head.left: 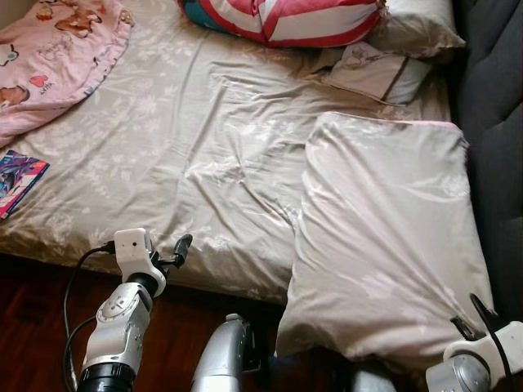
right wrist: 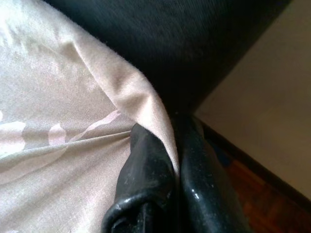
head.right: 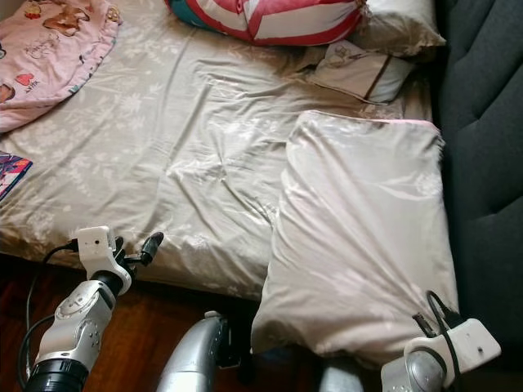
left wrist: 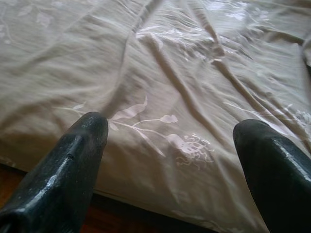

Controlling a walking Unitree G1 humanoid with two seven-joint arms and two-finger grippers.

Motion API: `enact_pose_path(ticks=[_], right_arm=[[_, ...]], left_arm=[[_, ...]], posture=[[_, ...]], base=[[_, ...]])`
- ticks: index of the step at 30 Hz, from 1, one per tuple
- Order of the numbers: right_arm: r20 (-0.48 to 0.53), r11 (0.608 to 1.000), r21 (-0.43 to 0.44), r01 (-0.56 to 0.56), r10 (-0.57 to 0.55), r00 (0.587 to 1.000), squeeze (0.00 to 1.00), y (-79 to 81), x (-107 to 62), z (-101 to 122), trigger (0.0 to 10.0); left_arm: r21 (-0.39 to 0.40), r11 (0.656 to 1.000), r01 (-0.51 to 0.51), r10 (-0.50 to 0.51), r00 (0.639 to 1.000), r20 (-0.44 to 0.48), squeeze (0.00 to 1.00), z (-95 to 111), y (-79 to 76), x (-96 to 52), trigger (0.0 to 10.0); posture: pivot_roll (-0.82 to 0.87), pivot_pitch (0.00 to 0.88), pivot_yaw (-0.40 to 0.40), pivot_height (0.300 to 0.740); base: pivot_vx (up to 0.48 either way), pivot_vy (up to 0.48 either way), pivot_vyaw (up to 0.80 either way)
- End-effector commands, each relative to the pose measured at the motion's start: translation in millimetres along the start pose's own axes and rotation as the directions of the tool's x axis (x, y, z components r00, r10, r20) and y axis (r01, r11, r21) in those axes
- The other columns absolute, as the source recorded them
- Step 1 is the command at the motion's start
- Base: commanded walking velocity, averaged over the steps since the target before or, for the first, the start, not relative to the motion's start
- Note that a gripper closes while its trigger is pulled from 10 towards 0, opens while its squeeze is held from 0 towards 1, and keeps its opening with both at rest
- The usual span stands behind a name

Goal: Clean up the room

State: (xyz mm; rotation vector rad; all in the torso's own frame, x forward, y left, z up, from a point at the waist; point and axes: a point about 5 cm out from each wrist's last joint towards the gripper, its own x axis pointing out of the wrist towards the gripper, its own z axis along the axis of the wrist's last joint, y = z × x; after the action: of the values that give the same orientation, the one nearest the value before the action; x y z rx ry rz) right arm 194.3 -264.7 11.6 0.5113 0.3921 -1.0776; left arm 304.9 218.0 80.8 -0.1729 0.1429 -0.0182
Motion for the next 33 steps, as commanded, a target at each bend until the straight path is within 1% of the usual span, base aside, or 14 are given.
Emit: enact_pose_path(ticks=[1,3,4,5,8,9,10,11,13,19,24,25,28,33], right_arm=[[-0.076,0.985,-0.011,0.172,-0.173,0.982,0.0,-40.7,1.5,-19,0.0],[-0.057,0.988,-0.042,0.146,-0.148,0.987,0.0,-36.6,1.8,-17,0.0],[-0.037,0.992,-0.068,0.108,-0.111,0.993,0.0,-30.0,3.4,-15,5.2],[-0.019,0.992,-0.094,0.08,-0.082,0.996,0.0,-25.8,4.6,-12,10.0],[0.04,0.987,-0.163,-0.016,0.023,0.999,0.0,-9.8,7.1,-1,10.0],[0.067,0.969,-0.225,-0.098,0.116,0.991,0.0,2.7,7.5,4,10.0],[0.067,0.969,-0.225,-0.098,0.116,0.991,0.0,2.7,7.5,4,10.0],[0.092,0.95,-0.275,-0.144,0.175,0.98,0.0,11.8,6.5,8,10.0],[0.082,0.919,-0.325,-0.221,0.26,0.962,0.0,24.0,4.2,8,10.0],[0.051,0.869,-0.36,-0.338,0.38,0.924,0.0,40.6,-0.7,2,10.0],[0.045,0.864,-0.354,-0.359,0.399,0.916,0.0,42.4,-1.1,1,10.0],[0.052,0.855,-0.374,-0.358,0.405,0.913,1.0,42.4,-0.6,2,10.0],[0.062,0.853,-0.377,-0.361,0.412,0.909,1.0,43.5,0.2,4,10.0],[0.138,0.809,-0.412,-0.419,0.51,0.849,1.0,57.5,-6.0,17,10.0]], left_arm=[[0.014,1.0,-0.024,0.024,0.999,-0.031,0.0,-9,7.0,-6.0,10.0],[0.014,1.0,-0.024,0.024,0.999,-0.03,0.0,-9,7.0,-5.9,10.0],[0.014,1.0,-0.024,0.025,0.999,-0.029,0.0,-9,7.3,-5.5,10.0],[0.015,1.0,-0.024,0.025,0.999,-0.029,0.0,-9,7.5,-5.4,10.0],[0.016,1.0,-0.025,0.026,0.999,-0.03,0.0,-9,7.7,-4.9,10.0],[0.015,1.0,-0.025,0.026,0.999,-0.031,0.0,-9,7.6,-4.4,10.0],[0.015,1.0,-0.025,0.026,0.999,-0.031,0.0,-9,7.6,-4.4,10.0],[0.014,1.0,-0.025,0.026,0.999,-0.031,0.0,-9,7.1,-3.8,10.0],[0.011,1.0,-0.022,0.022,0.999,-0.031,0.0,-10,4.7,-3.0,10.0],[0.005,1.0,-0.014,0.014,0.999,-0.031,0.0,-11,0.8,-1.8,10.0],[0.003,1.0,-0.012,0.012,0.999,-0.032,0.0,-12,0.2,-0.9,10.0],[0.002,1.0,-0.011,0.011,0.999,-0.031,0.0,-12,0.1,-1.0,10.0],[0.001,1.0,-0.011,0.011,0.999,-0.032,0.0,-12,0.1,-0.6,10.0],[-0.005,1.0,-0.007,0.007,0.999,-0.031,0.0,-13,-2.5,1.3,10.0]], posture=[[-0.04,0.269,0.055,0.668],[-0.04,0.269,0.055,0.668],[-0.04,0.264,0.056,0.668],[-0.04,0.264,0.056,0.668],[-0.04,0.259,0.056,0.668],[-0.05,0.257,0.054,0.668],[-0.05,0.257,0.054,0.668],[-0.05,0.255,0.054,0.668],[-0.05,0.251,0.051,0.668],[-0.05,0.244,0.049,0.668],[-0.05,0.242,0.048,0.668],[-0.05,0.242,0.048,0.668],[-0.05,0.24,0.047,0.668],[-0.06,0.23,0.044,0.668]], base=[[0.0,0.0,0.0],[0.0,0.0,0.0],[0.0,0.0,0.0],[0.0,0.0,0.0],[0.0,0.0,0.0],[0.0,0.0,0.0],[0.0,0.0,0.0],[0.0,0.0,0.0],[0.0,0.0,0.0],[0.0,0.0,0.0],[0.0,0.0,0.0],[0.0,0.0,0.0],[0.0,0.0,0.0],[0.0,0.0,0.0]])
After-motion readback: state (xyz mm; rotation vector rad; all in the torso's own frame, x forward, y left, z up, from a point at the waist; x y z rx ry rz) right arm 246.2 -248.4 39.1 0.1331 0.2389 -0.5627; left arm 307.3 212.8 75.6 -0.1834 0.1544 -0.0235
